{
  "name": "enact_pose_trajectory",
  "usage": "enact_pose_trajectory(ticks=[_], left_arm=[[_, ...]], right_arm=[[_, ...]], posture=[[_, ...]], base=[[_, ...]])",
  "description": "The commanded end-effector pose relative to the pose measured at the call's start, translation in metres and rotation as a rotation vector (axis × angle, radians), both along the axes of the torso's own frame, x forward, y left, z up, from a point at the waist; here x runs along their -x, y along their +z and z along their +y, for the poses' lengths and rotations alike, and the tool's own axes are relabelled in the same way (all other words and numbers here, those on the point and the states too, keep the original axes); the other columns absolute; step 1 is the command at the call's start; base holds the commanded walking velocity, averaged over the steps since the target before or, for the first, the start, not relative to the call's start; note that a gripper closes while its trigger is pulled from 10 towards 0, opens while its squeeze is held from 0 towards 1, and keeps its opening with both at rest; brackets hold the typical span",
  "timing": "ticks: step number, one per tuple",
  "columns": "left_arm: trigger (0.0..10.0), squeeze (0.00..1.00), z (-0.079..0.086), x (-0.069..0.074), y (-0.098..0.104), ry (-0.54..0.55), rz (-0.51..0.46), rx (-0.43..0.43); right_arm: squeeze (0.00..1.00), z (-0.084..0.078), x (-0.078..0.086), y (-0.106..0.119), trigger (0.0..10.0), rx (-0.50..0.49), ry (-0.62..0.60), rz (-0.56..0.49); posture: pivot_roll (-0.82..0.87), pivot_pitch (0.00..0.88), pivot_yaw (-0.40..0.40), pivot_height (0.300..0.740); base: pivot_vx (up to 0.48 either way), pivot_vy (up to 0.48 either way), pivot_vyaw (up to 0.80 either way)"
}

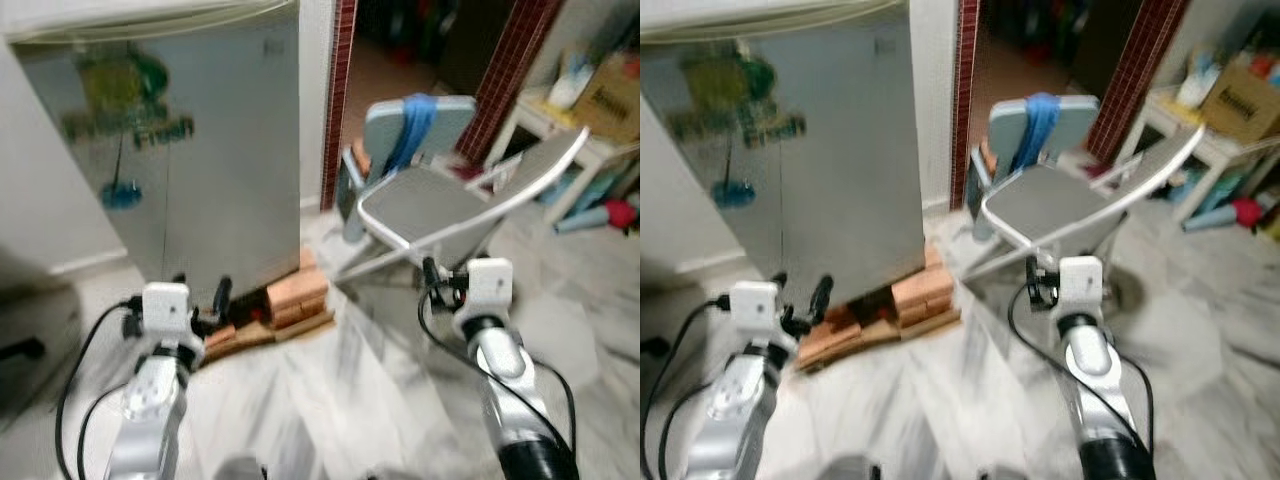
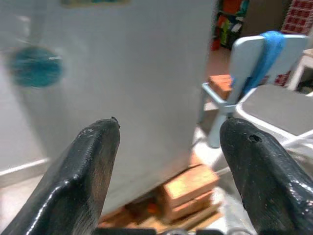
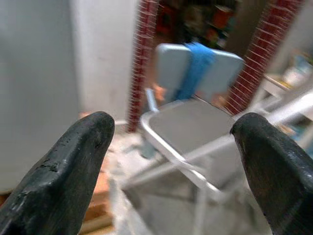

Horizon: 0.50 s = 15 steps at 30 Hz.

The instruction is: Restocking fridge

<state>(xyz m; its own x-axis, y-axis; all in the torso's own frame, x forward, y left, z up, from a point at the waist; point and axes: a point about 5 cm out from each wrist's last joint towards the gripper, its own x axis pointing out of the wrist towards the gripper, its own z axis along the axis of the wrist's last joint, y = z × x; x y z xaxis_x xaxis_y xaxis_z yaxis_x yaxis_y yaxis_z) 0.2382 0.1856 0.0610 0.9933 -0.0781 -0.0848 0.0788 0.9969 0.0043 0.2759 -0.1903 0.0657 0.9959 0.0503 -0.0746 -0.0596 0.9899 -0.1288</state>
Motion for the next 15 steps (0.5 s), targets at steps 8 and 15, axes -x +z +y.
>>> enact_pose_trajectory(ticks=[8,15], left_arm=[[10.0,0.00,0.019,0.012,-0.003,0.035,0.028,-0.042],[10.0,0.00,0.016,0.013,-0.006,0.015,0.033,-0.048]], right_arm=[[0.00,0.006,0.014,-0.001,10.0,-0.020,0.081,0.057],[0.00,0.021,0.012,0.001,10.0,-0.080,-0.043,-0.004]], posture=[[0.14,0.000,-0.009,0.740],[0.13,0.000,0.028,0.740]], base=[[0.000,0.480,-0.20],[0.000,0.244,-0.69]])
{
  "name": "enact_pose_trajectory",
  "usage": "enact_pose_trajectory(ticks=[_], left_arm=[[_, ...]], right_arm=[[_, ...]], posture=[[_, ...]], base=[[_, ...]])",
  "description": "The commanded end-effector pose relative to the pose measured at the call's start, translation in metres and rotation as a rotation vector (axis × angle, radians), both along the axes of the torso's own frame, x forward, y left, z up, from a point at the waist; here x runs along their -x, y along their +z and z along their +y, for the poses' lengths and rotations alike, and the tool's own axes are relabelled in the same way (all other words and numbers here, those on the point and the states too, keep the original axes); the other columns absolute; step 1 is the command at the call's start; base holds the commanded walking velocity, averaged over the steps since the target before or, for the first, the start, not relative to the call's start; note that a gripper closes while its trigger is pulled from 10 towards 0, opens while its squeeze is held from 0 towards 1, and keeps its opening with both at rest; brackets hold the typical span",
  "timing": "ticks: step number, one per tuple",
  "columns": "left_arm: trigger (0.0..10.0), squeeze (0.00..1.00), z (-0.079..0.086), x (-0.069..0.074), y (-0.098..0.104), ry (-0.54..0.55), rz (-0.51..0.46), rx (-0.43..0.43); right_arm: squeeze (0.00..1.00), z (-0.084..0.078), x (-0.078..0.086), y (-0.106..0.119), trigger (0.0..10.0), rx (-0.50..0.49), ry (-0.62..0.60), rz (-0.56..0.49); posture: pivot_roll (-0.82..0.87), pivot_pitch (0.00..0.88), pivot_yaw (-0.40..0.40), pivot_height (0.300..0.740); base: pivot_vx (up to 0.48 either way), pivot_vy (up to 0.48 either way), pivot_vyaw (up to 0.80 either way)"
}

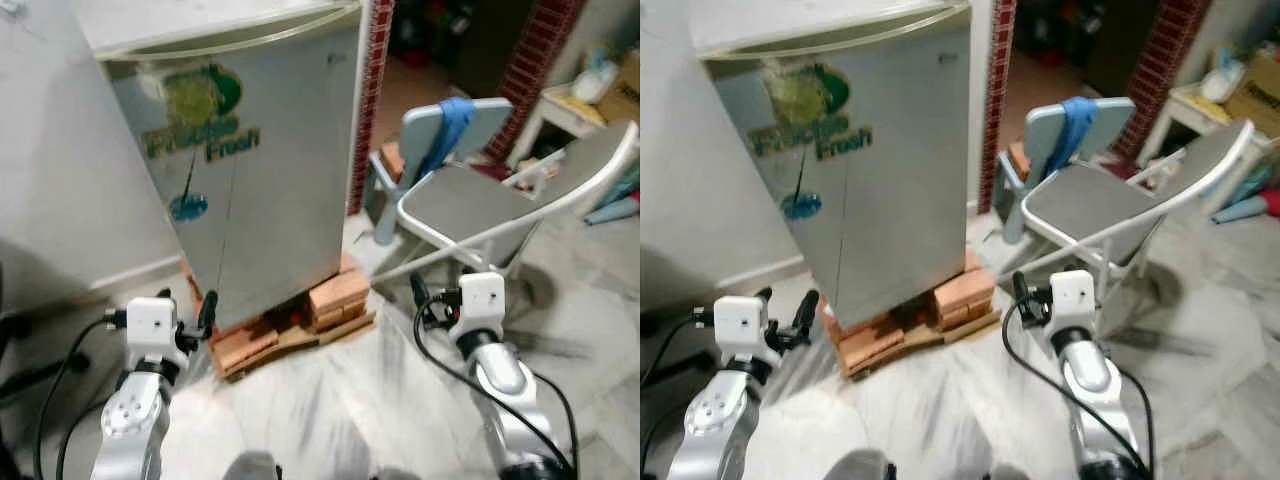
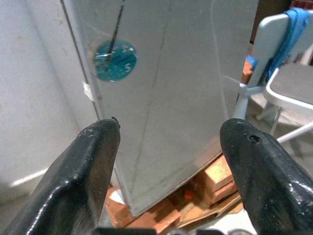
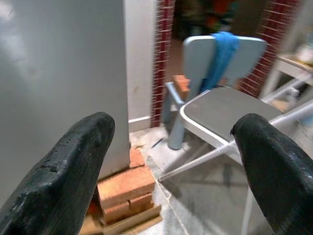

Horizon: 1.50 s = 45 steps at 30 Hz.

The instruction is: Restocking fridge

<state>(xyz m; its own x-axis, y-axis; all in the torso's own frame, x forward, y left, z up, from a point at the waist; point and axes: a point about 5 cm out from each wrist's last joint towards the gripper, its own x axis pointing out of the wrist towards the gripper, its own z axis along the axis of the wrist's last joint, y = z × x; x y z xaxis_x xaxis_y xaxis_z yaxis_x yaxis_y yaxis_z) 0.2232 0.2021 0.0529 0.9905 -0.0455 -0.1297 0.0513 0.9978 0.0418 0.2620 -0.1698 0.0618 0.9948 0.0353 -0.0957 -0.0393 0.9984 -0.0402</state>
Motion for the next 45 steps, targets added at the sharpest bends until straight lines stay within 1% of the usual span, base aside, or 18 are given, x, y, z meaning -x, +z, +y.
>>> enact_pose_trajectory(ticks=[1,2,4,7,11,12,19,22,26,32,35,38,45], left_arm=[[10.0,0.00,-0.002,-0.004,0.002,-0.029,-0.004,-0.005],[10.0,0.00,-0.002,-0.004,0.002,-0.029,-0.004,-0.005],[10.0,0.00,-0.007,-0.009,0.000,-0.060,0.013,0.000],[10.0,0.00,-0.008,-0.011,0.000,-0.066,0.013,-0.005],[10.0,0.00,-0.009,-0.012,0.000,-0.064,0.018,0.006],[10.0,0.00,-0.010,-0.012,-0.001,-0.063,0.020,0.013],[10.0,0.00,-0.014,-0.011,-0.003,-0.073,0.028,0.028],[10.0,0.00,-0.013,-0.012,-0.002,-0.098,0.027,-0.001],[10.0,0.00,-0.007,-0.011,-0.003,-0.075,0.030,0.004],[10.0,0.00,-0.007,-0.012,-0.004,-0.067,0.030,0.007],[10.0,0.00,-0.009,-0.014,-0.003,-0.075,0.022,0.005],[10.0,0.00,-0.008,-0.015,-0.002,-0.072,0.018,0.005],[10.0,0.00,-0.006,-0.012,-0.003,-0.069,0.018,-0.001]], right_arm=[[0.00,0.001,-0.001,0.006,10.0,0.007,-0.042,-0.044],[0.00,0.001,-0.001,0.006,10.0,0.007,-0.042,-0.044],[0.00,-0.005,0.003,0.002,10.0,-0.026,-0.093,-0.025],[0.00,-0.007,0.002,0.002,10.0,-0.032,-0.090,-0.019],[0.00,-0.006,-0.002,0.002,10.0,0.003,-0.053,-0.021],[0.00,-0.006,-0.006,0.001,10.0,0.026,-0.033,-0.020],[0.00,-0.009,-0.017,-0.002,10.0,0.056,-0.031,-0.011],[0.00,-0.003,-0.021,0.002,10.0,0.079,0.001,-0.027],[0.00,0.001,-0.022,0.003,10.0,0.116,0.043,-0.049],[0.00,0.000,-0.025,0.003,10.0,0.120,0.044,-0.052],[0.00,0.000,-0.028,0.006,10.0,0.140,0.052,-0.068],[0.00,-0.002,-0.028,0.006,10.0,0.147,0.053,-0.070],[0.00,0.000,-0.027,0.003,10.0,0.149,0.062,-0.065]], posture=[[0.10,0.000,0.055,0.740],[0.10,0.000,0.055,0.740],[0.09,0.000,0.065,0.740],[0.09,0.000,0.056,0.740],[0.10,0.000,0.038,0.740],[0.10,0.000,0.024,0.740],[0.12,0.000,0.016,0.740],[0.12,0.000,0.005,0.740],[0.12,0.000,-0.012,0.740],[0.12,0.000,-0.019,0.740],[0.13,0.000,-0.025,0.740],[0.13,0.000,-0.028,0.740],[0.14,0.000,-0.036,0.740]], base=[[0.000,0.000,0.00],[0.000,0.000,0.00],[0.000,0.000,0.00],[0.000,0.115,0.00],[0.000,0.480,0.00],[0.000,0.480,0.00],[0.000,0.480,0.00],[0.000,0.480,0.00],[0.000,0.480,-0.77],[0.000,0.480,-0.80],[0.000,0.480,-0.80],[0.000,0.480,-0.80],[0.000,0.480,-0.80]])
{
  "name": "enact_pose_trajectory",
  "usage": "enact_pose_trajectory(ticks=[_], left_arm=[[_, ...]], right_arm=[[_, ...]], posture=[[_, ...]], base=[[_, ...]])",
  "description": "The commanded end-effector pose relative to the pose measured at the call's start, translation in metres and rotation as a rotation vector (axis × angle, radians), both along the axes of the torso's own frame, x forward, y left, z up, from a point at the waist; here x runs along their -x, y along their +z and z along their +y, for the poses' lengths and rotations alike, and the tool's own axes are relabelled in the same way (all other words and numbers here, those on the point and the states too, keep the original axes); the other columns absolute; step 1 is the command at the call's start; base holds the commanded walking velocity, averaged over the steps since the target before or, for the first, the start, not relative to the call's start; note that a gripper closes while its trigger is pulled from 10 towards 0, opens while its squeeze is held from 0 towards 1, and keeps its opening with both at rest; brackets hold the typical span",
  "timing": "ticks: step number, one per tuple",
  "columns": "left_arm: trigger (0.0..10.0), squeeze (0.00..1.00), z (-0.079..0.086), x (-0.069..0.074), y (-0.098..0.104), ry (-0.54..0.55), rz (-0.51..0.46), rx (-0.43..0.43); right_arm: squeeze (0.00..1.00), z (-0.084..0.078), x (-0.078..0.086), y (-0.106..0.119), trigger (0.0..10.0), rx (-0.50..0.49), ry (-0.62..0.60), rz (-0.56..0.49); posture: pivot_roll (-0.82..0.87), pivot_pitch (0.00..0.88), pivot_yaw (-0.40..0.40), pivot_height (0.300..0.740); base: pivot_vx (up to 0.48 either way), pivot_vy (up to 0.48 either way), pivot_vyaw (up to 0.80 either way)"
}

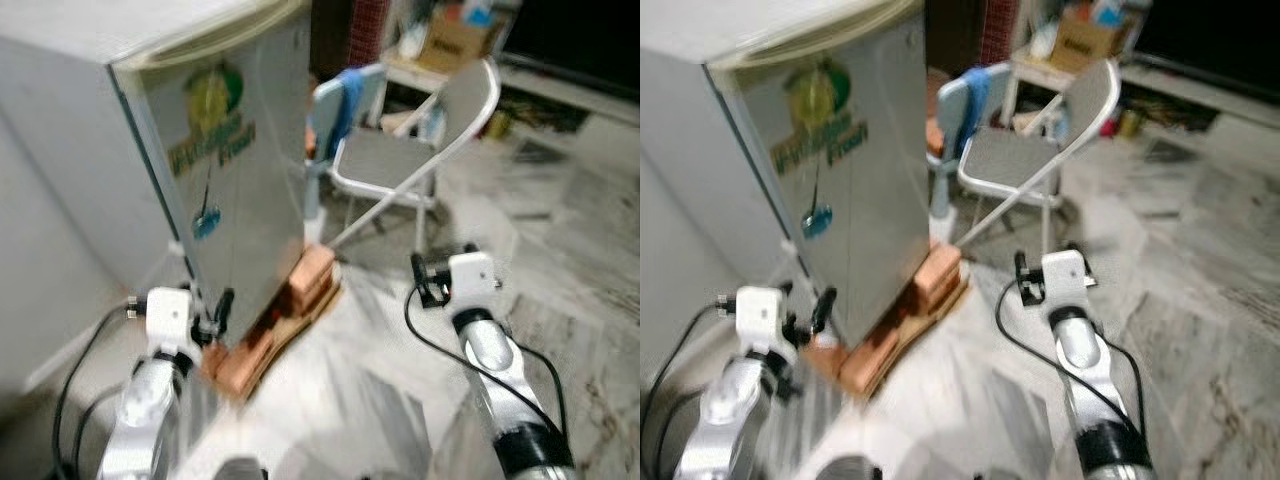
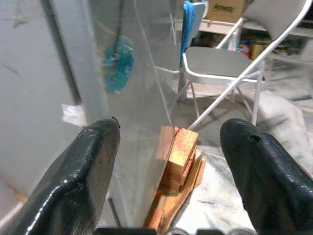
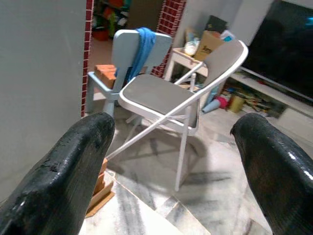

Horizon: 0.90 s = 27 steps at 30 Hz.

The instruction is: Restocking fridge

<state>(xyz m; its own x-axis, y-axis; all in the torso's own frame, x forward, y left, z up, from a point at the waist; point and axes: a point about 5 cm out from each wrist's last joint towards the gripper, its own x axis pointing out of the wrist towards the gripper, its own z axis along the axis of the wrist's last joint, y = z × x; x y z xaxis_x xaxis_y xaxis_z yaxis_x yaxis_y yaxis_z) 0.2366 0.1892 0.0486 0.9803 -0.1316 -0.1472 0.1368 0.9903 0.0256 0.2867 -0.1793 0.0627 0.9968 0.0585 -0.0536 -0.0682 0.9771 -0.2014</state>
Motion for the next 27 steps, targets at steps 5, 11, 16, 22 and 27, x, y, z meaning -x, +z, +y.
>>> enact_pose_trajectory(ticks=[5,11,16,22,27], left_arm=[[10.0,0.00,0.0053,0.0018,0.0012,0.014,-0.002,-0.008],[10.0,0.00,0.0020,0.0041,-0.0002,0.003,0.002,-0.010],[10.0,0.00,0.0015,0.0045,0.0002,0.000,-0.009,-0.009],[10.0,0.00,0.0050,0.0064,-0.0009,0.011,-0.010,-0.014],[10.0,0.00,0.0084,0.0055,-0.0017,0.011,-0.004,-0.024]], right_arm=[[0.00,0.0125,-0.0040,0.0048,10.0,0.003,0.051,-0.028],[0.00,0.0109,-0.0027,0.0037,10.0,0.004,0.049,-0.026],[0.00,0.0103,-0.0019,0.0044,10.0,0.005,0.054,-0.029],[0.00,0.0079,-0.0007,0.0039,10.0,0.019,0.053,-0.026],[0.00,0.0073,-0.0012,0.0039,10.0,0.022,0.052,-0.024]], posture=[[0.14,0.000,-0.035,0.740],[0.13,0.000,-0.033,0.740],[0.12,0.000,-0.034,0.740],[0.12,0.000,-0.037,0.740],[0.12,0.000,-0.043,0.740]], base=[[0.000,0.480,-0.80],[0.000,0.480,-0.69],[0.000,0.355,-0.46],[0.000,0.000,-0.43],[0.000,0.000,0.00]])
